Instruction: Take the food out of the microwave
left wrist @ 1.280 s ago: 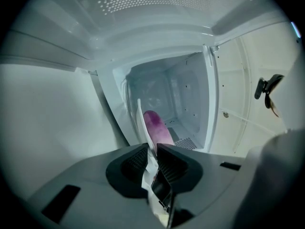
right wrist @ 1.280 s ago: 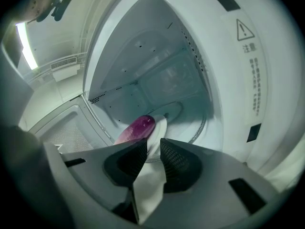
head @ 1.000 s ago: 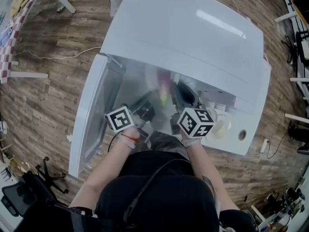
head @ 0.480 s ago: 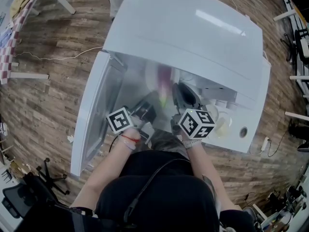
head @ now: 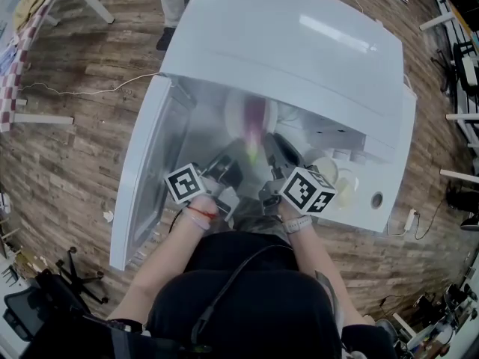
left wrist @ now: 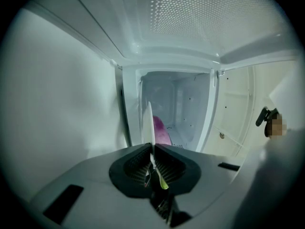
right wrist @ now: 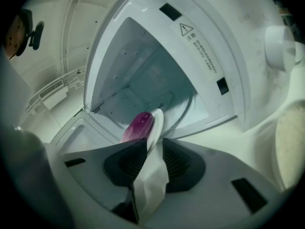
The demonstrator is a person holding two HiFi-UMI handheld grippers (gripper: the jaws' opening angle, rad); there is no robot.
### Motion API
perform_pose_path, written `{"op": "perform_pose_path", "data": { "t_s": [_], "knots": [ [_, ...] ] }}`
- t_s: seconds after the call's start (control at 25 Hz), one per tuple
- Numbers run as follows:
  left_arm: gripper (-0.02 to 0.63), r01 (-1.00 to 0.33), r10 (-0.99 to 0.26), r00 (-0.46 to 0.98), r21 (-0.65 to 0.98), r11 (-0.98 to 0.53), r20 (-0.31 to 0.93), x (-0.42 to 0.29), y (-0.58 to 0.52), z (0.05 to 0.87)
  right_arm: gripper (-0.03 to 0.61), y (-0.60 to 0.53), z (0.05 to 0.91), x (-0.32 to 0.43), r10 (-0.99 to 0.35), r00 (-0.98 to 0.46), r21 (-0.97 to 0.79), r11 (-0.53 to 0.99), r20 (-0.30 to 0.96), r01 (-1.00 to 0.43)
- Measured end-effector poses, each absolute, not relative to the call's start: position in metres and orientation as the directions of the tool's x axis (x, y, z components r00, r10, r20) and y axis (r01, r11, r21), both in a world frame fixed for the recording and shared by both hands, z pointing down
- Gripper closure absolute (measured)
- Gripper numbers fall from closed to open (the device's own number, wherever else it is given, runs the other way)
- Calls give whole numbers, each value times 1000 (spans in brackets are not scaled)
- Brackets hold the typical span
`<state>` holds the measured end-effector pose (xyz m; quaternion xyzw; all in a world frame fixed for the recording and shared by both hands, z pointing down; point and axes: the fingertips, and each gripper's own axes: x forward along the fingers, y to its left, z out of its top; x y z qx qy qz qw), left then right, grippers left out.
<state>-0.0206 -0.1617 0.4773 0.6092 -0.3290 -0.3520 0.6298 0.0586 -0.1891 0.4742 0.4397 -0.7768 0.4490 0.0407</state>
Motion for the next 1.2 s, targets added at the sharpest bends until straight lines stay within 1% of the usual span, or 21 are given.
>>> {"op": "perform_pose_path", "data": {
  "t_s": [0.2, 0.56, 1.2],
  "knots": [
    [580, 48, -838, 545, 999, 12, -16, -20, -157, 478, 479, -187, 479, 54, -626, -645, -748, 143, 439, -648],
    [581, 22, -823, 568, 1000, 20, 4, -17, -149, 478, 503, -179, 479, 54, -628, -656, -790, 105, 419, -605],
    [581, 9, -817, 576, 1000, 16, 7, -19, -135, 475, 512, -167, 473, 51, -647, -660, -805, 118, 381, -581]
  ]
}}
